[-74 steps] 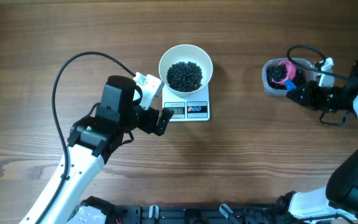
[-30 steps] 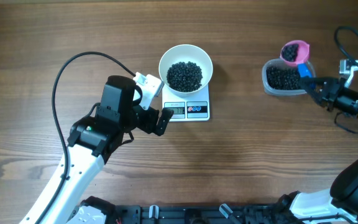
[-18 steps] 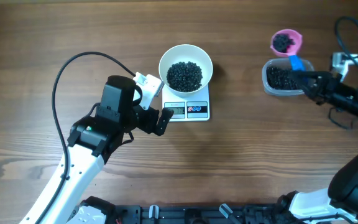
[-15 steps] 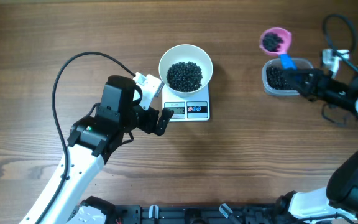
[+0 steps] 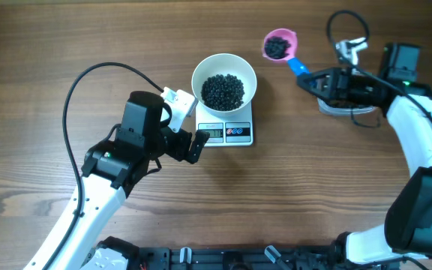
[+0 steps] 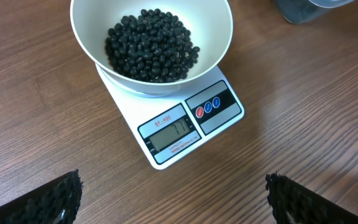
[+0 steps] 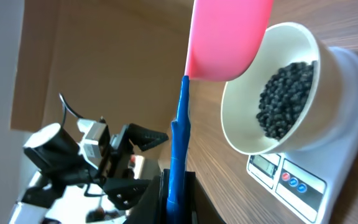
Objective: Scoop item into bowl and weigh 150g on scale
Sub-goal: 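Lift the filled scoop and carry it left over the white bowl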
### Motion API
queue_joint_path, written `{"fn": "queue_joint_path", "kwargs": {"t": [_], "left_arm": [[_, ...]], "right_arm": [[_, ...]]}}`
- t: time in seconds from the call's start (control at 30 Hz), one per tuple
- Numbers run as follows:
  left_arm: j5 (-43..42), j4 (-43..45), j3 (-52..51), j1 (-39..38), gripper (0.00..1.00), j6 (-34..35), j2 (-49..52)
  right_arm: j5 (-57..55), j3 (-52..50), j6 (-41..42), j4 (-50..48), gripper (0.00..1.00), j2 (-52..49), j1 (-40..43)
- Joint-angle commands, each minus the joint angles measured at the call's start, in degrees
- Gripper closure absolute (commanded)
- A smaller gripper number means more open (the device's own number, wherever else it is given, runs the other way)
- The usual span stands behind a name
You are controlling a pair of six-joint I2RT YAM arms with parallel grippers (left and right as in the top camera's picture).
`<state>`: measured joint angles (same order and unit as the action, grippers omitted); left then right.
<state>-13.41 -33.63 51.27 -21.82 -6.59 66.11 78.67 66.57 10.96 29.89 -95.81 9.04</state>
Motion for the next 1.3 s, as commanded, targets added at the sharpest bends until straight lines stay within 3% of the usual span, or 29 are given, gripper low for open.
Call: {"fn": "queue_joint_path", "kwargs": {"t": [0.0, 0.2, 0.57, 0.93, 1.27], "left_arm": [[-0.5, 0.0, -0.3, -0.2, 0.00, -0.7, 0.4], [-0.5, 0.0, -0.3, -0.2, 0.00, -0.7, 0.4], [-0.5, 0.0, -0.3, -0.2, 0.00, -0.7, 0.4], [-0.5, 0.0, -0.3, -0.2, 0.00, -0.7, 0.4], [-0.5, 0.0, -0.3, -0.2, 0.00, -0.7, 0.4]], "right_arm": [[-5.7, 0.4, 1.6, -1.1, 0.96, -0.6, -4.0], [-18.9, 0.4, 1.0, -2.4, 0.96, -0.6, -10.8], [-32.9, 0.4, -3.3, -5.8, 0.96, -0.6, -19.9], [-40.6, 0.4, -14.0, -5.9, 0.96, -0.6, -22.7], [-40.5, 0.5, -17.0, -6.5, 0.96, -0.6, -22.8]]}}
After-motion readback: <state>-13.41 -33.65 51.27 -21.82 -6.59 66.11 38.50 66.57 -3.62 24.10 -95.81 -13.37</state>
